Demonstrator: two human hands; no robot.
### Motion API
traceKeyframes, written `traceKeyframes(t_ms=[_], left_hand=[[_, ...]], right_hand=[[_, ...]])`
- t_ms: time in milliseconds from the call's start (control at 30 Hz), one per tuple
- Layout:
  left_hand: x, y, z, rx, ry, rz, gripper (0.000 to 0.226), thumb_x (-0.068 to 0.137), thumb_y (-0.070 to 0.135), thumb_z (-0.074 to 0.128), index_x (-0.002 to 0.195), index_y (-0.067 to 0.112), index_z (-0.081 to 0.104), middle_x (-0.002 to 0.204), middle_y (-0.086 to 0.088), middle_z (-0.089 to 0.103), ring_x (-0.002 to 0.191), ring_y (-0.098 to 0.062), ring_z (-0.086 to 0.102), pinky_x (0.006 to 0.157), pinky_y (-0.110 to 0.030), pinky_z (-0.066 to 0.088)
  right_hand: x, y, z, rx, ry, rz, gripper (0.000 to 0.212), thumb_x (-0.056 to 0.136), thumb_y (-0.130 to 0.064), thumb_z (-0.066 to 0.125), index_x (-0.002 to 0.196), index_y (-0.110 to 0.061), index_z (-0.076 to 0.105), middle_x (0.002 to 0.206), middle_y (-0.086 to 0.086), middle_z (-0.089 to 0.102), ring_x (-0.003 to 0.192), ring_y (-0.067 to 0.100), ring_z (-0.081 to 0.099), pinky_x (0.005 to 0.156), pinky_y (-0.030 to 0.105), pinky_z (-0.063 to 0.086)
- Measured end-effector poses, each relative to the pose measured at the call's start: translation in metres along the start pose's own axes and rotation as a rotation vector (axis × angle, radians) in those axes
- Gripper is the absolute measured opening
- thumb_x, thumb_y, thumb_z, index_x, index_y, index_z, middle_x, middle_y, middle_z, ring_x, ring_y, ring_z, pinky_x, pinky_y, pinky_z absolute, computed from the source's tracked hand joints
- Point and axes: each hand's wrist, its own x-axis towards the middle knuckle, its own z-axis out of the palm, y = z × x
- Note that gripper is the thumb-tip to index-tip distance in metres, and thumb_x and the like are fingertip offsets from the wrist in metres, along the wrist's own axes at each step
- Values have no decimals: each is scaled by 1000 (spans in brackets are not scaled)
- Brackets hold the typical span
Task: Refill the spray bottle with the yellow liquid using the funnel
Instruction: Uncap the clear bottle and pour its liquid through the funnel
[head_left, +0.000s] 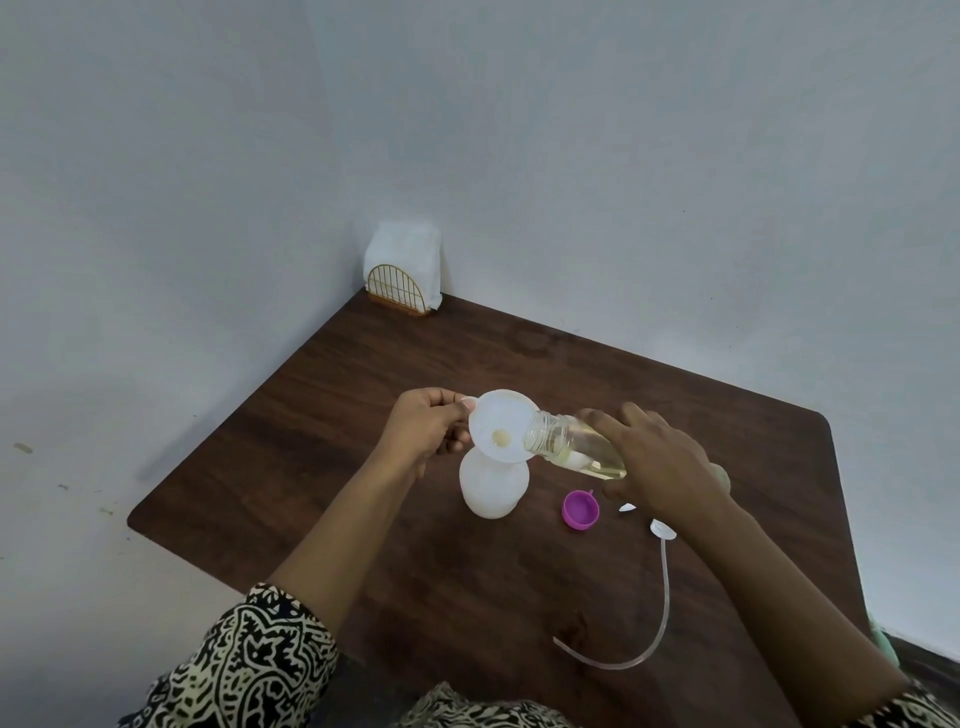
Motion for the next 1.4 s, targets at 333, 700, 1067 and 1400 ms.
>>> traceKeyframes(t_ms=[333, 700, 1067, 1400], left_hand=[[2, 0, 0, -3, -13, 0, 6, 91, 12, 64, 90, 9, 69, 66, -5, 66, 51, -10, 54, 46, -20, 46], [2, -1, -2, 1, -19, 7, 8, 91, 13, 64, 91, 7, 70, 67, -7, 66, 52, -11, 54, 49, -22, 47], [0, -1, -3, -13, -9, -6, 7, 91, 12, 64, 91, 8, 70, 67, -7, 66, 52, -10, 54, 48, -21, 48], [0, -2, -3, -14, -4, -4, 8, 91, 12, 64, 91, 7, 70, 67, -7, 66, 52, -10, 55, 49, -21, 47]], right_hand=[[1, -1, -2, -5, 1, 4, 77, 81, -37, 69, 143, -36, 24, 125, -2, 45, 112, 17, 49, 71, 23, 34], [0, -2, -3, -11, 0, 2, 78, 81, -36, 69, 144, -36, 24, 124, -1, 45, 112, 18, 49, 73, 25, 34], [1, -3, -5, -20, 4, -14, 78, 80, -37, 70, 144, -35, 25, 127, 0, 45, 113, 17, 49, 78, 26, 41], [1, -3, -5, -32, 2, -11, 77, 81, -36, 69, 144, -35, 24, 128, 0, 45, 113, 17, 49, 74, 23, 34]])
